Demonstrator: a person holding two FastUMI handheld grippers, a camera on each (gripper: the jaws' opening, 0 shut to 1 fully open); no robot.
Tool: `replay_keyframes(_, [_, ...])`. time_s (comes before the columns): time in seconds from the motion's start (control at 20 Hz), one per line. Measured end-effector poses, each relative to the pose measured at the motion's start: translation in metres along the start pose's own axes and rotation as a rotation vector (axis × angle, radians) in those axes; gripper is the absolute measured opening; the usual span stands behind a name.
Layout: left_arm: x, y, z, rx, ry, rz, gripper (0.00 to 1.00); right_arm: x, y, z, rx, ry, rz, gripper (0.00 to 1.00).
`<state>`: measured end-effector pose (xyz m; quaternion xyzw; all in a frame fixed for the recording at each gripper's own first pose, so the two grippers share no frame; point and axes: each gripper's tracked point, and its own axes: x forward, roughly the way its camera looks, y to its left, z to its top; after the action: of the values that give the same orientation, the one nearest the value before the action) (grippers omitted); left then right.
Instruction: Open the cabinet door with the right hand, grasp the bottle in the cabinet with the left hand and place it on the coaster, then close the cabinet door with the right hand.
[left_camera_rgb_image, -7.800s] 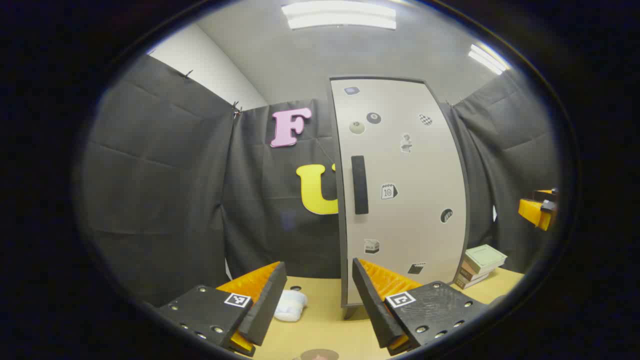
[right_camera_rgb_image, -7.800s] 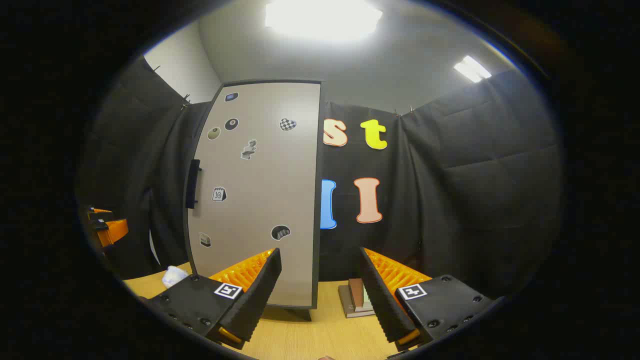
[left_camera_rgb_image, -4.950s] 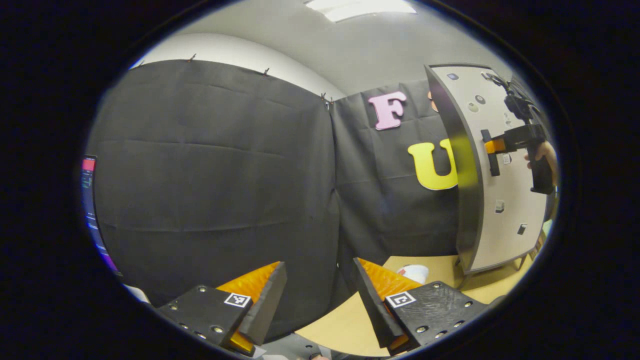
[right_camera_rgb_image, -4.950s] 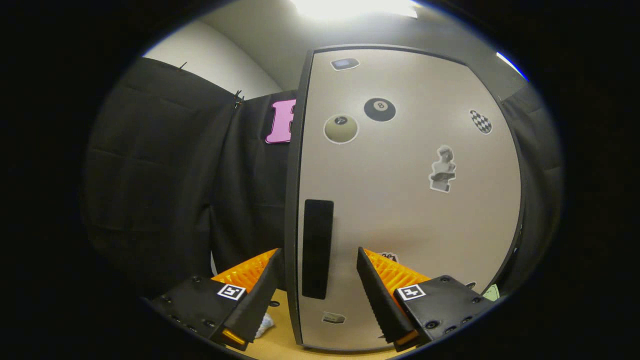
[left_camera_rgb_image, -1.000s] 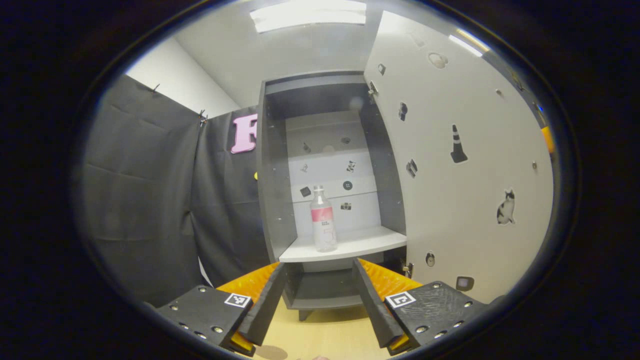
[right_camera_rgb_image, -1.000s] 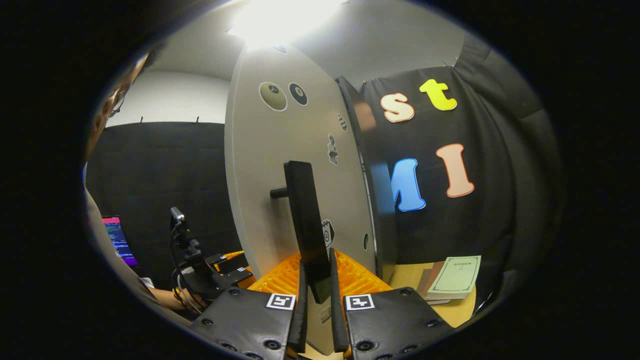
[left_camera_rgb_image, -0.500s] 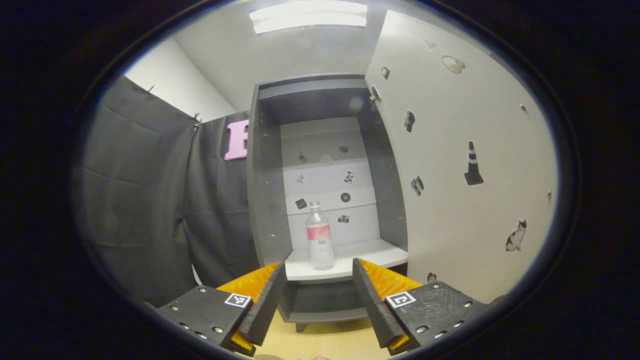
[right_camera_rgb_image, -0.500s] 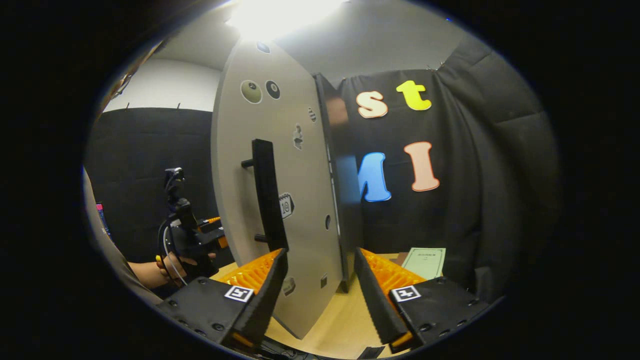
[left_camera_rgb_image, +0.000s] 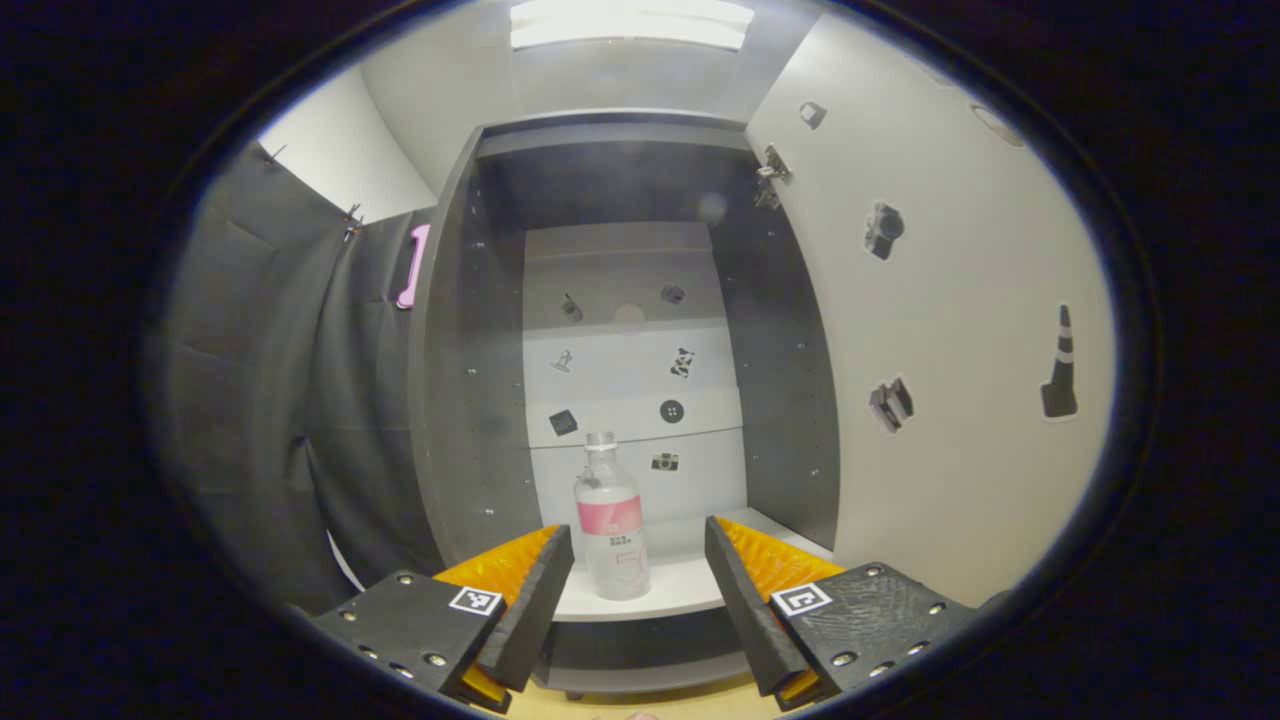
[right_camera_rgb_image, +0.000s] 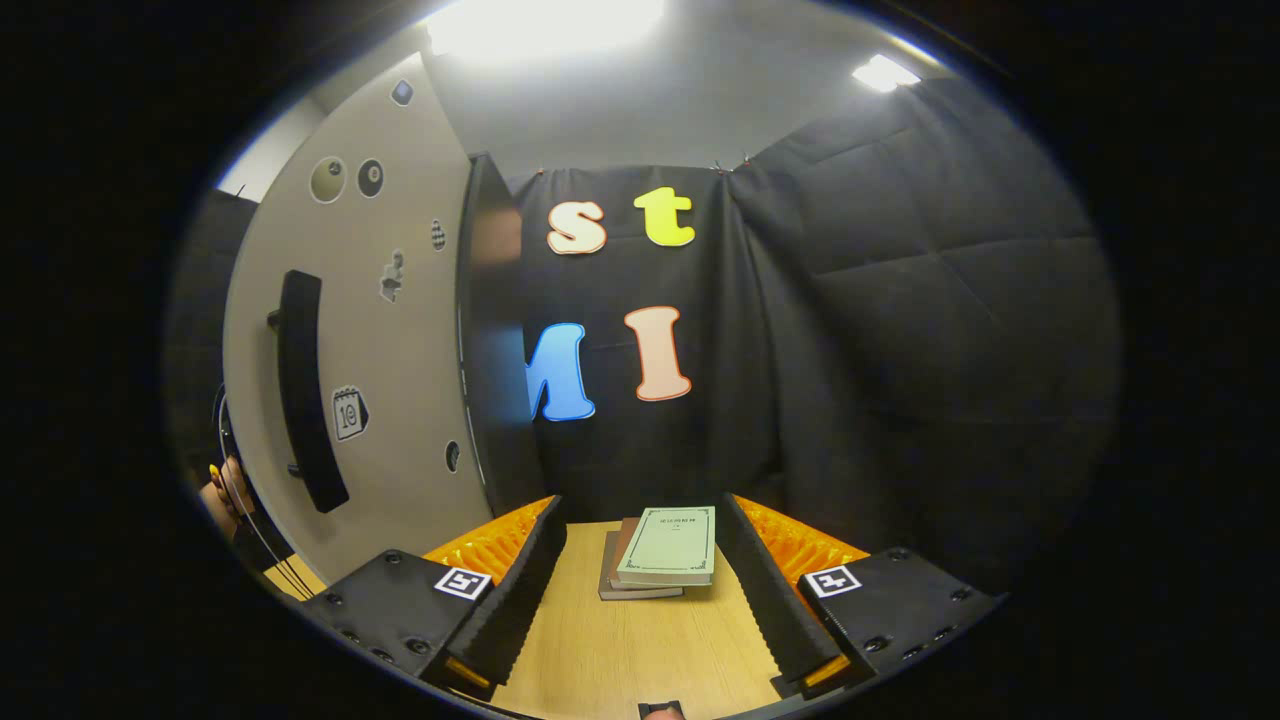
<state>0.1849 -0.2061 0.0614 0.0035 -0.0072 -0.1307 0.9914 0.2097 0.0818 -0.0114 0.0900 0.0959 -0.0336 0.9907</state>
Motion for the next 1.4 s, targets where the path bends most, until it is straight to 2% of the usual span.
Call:
replay_keyframes(0.15, [0.037, 0.01, -0.011, -0.021, 0.018, -0.015, 0.82, 0.008, -0.006, -0.005, 0.074, 0.008, -0.054, 0.98])
replay_keyframes(0.2, [0.047, 0.013, -0.015, -0.028, 0.025, -0.02, 0.82, 0.009, -0.007, -0.008, 0.094, 0.01, -0.074, 0.92])
replay_keyframes(0.25, [0.057, 0.016, -0.02, -0.034, 0.032, -0.027, 0.81, 0.01, -0.01, -0.01, 0.109, 0.011, -0.098, 0.98])
replay_keyframes(0.4, [0.084, 0.021, -0.035, -0.047, 0.05, -0.046, 0.8, 0.012, -0.015, -0.016, 0.159, 0.022, -0.158, 0.98])
replay_keyframes(0.45, [0.093, 0.023, -0.04, -0.048, 0.058, -0.048, 0.8, 0.012, -0.014, -0.017, 0.176, 0.023, -0.166, 0.92])
replay_keyframes(0.5, [0.099, 0.023, -0.046, -0.051, 0.066, -0.051, 0.8, 0.011, -0.012, -0.019, 0.188, 0.022, -0.173, 0.98])
replay_keyframes(0.65, [0.118, 0.027, -0.065, -0.072, 0.101, -0.062, 0.82, 0.012, -0.008, -0.022, 0.196, 0.031, -0.195, 0.98])
replay_keyframes(0.9, [0.133, 0.033, -0.078, -0.074, 0.12, -0.062, 0.82, 0.014, 0.003, -0.029, 0.167, 0.054, -0.194, 0.98])
replay_keyframes(1.1, [0.136, 0.029, -0.076, -0.057, 0.116, -0.092, 0.82, 0.017, 0.008, -0.031, 0.16, 0.07, -0.176, 0.98])
replay_keyframes(1.2, [0.134, 0.028, -0.076, -0.066, 0.121, -0.086, 0.72, 0.018, 0.008, -0.031, 0.16, 0.07, -0.167, 0.98])
replay_keyframes(1.4, [0.115, 0.036, -0.068, -0.094, 0.1, -0.053, 0.74, 0.021, 0.007, -0.033, 0.175, 0.075, -0.136, 0.98])
